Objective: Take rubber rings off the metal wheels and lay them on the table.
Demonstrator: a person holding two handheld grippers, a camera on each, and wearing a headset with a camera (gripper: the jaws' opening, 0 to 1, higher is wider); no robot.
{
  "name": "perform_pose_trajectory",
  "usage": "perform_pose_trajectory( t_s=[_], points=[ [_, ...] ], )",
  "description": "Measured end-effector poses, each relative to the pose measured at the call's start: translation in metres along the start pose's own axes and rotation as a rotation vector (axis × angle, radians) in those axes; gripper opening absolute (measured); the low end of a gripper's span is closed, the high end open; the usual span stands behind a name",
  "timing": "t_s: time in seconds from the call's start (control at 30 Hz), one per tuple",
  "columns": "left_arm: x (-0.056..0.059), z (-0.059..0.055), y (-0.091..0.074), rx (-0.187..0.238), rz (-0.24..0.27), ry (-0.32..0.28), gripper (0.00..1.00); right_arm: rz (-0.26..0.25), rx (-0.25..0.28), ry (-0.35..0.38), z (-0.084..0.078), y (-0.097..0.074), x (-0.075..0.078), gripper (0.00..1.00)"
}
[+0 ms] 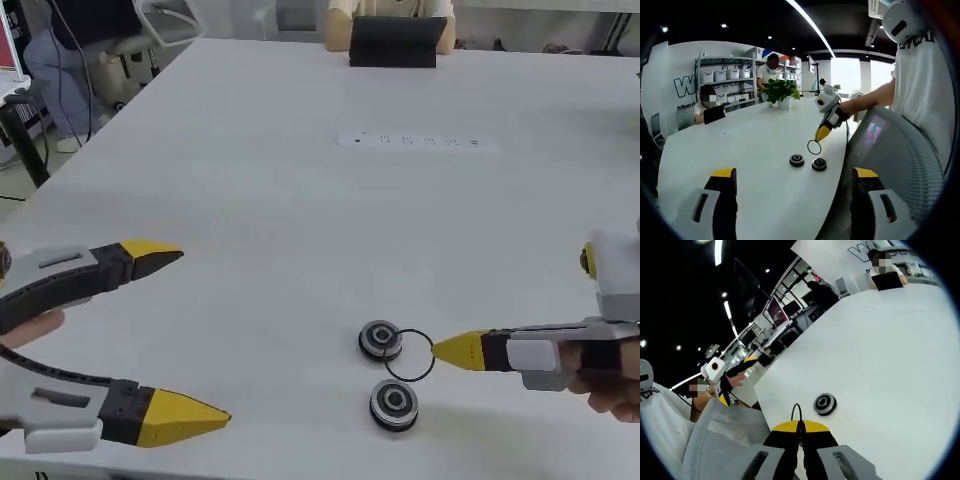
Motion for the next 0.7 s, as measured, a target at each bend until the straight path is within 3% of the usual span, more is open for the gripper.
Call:
perform_pose_trajectory(
  t_s=[0.1, 0.7],
  points=[
    [0.002, -0.005, 0.0, -0.012, 0.012, 0.001, 0.99, -0.001, 0.016, 0.01, 0.003, -0.002, 0.001, 0.0],
    [0.008, -0.02, 0.003, -0.042, 0.008, -0.03, 0.99, 0.011, 0.096, 0.018, 0.021, -0.009, -0.005, 0.0]
  ],
)
Point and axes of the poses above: the centre of the closed fingertips' face, and the gripper's own axes: y roughly forward along the fingers, x roughly to its right, z roughly out of its top, the point moved 2 cm from there along -y, roughly backward along the fingers, and after that the axes turned 5 degrees about y, right-handed, at the moved point
